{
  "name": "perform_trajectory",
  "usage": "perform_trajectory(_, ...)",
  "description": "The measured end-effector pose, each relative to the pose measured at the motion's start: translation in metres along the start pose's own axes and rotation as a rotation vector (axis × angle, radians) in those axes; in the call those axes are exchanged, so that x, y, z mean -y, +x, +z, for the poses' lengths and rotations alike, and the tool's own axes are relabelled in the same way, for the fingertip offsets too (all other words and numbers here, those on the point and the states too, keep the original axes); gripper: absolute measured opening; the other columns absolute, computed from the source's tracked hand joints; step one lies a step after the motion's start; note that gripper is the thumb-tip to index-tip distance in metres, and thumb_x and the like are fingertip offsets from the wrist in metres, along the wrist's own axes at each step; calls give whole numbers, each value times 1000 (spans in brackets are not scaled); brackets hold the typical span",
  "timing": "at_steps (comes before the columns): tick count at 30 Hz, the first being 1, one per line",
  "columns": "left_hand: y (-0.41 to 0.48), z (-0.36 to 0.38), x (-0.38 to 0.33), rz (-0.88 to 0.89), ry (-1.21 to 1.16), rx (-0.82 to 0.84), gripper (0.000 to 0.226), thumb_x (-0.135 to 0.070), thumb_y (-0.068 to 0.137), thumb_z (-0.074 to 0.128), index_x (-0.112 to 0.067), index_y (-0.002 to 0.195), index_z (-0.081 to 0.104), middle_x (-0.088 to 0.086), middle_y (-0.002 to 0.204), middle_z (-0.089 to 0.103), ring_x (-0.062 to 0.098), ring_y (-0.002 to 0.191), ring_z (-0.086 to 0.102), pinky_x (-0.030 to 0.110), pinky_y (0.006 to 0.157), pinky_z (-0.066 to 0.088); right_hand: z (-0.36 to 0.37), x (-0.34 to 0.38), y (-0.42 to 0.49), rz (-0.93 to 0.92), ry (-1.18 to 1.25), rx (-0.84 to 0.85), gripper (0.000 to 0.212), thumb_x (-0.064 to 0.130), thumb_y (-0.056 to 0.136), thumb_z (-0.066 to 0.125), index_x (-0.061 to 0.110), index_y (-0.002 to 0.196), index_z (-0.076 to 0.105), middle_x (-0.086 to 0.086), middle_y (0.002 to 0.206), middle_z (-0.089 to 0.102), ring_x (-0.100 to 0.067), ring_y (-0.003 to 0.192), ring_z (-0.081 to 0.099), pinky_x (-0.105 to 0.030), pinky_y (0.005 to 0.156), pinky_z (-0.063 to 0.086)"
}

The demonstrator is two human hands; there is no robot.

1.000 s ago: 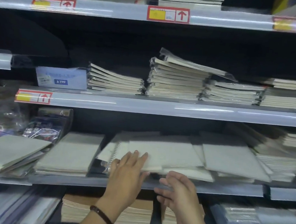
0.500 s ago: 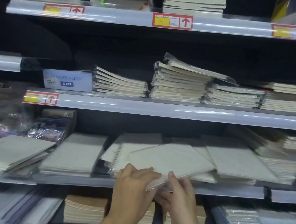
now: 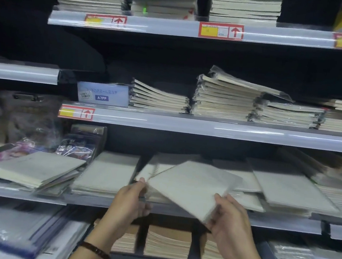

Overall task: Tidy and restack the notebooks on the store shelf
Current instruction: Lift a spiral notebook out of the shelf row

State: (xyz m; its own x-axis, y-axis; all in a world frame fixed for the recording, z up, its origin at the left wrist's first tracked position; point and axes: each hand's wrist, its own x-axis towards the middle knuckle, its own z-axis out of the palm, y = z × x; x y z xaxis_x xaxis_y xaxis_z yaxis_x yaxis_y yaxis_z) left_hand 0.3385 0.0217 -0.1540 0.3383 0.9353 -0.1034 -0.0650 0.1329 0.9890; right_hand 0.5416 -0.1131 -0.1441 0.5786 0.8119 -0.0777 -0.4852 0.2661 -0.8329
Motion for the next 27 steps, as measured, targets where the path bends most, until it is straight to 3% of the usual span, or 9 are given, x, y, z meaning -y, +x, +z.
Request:
perform_trajectory(2, -5, -7, -5, -42, -112, 55, 45, -46, 106, 54, -6, 114, 72, 15, 92, 72, 26, 76, 67, 39, 69, 55, 2, 1, 4, 20, -52, 9, 16, 8, 104, 57, 5, 116, 66, -13, 114, 80, -33, 110, 73, -47, 86, 58)
perform_trajectory(5, -8, -14, -9, -99, -182, 85, 29, -24, 102, 67, -1, 118, 71, 13, 84, 75, 24, 74, 71, 35, 68, 57, 12, 0, 9, 36, -114, 17, 26, 15, 106, 57, 10, 130, 64, -11, 118, 80, -34, 117, 71, -52, 96, 58)
perform_trajectory(8, -4, -23, -4, -95, -289, 28, 24, -8, 103, 64, 3, 124, 65, 18, 90, 75, 22, 73, 73, 38, 77, 62, 33, -3, 5, 18, -193, 19, 21, 24, 108, 55, 12, 117, 71, -6, 109, 82, -29, 111, 73, -52, 97, 59)
perform_trajectory(10, -3, -30, -3, -32, -325, -20, 21, -8, 105, 60, 3, 122, 67, 20, 102, 77, 22, 77, 69, 36, 75, 61, 45, -12, 0, 2, -226, 41, 20, 26, 106, 59, 13, 111, 73, -3, 103, 83, -27, 107, 74, -50, 92, 61)
perform_trajectory(12, -6, -39, -5, 51, -317, -53, 21, -10, 107, 56, 1, 113, 72, 19, 107, 79, 22, 80, 66, 36, 75, 57, 53, -25, -6, 0, -240, 83, 17, 21, 102, 67, 11, 115, 73, -4, 99, 82, -24, 90, 73, -41, 70, 60)
perform_trajectory(15, -12, -60, -9, 151, -325, -106, 22, -11, 108, 54, -1, 106, 74, 16, 102, 80, 20, 78, 66, 37, 78, 53, 66, -48, -14, 40, -292, 166, 30, 5, 99, 68, 7, 129, 66, -13, 86, 71, -19, 57, 56, -26, 44, 36)
perform_trajectory(17, -14, -76, -11, 189, -362, -139, 20, -9, 107, 54, -2, 104, 73, 13, 90, 80, 17, 71, 67, 37, 77, 53, 80, -64, -17, 26, -325, 216, 26, 0, 102, 60, 5, 127, 66, -14, 79, 70, -20, 52, 56, -26, 42, 37)
perform_trajectory(21, -3, -111, -11, 183, -336, -218, 16, -6, 106, 55, -5, 98, 68, 4, 71, 74, 17, 65, 65, 42, 84, 54, 124, -91, -15, 12, -357, 209, 19, 5, 108, 52, 9, 113, 70, -16, 76, 68, -20, 57, 71, -30, 54, 59)
perform_trajectory(27, 54, -185, -9, 259, 58, -387, 18, -17, 106, 61, -10, 107, 78, 1, 76, 70, 19, 70, 57, 34, 68, 48, 179, -133, 11, -89, -517, 179, 20, 7, 108, 50, 1, 98, 67, -16, 70, 69, -9, 52, 65, -27, 54, 54)
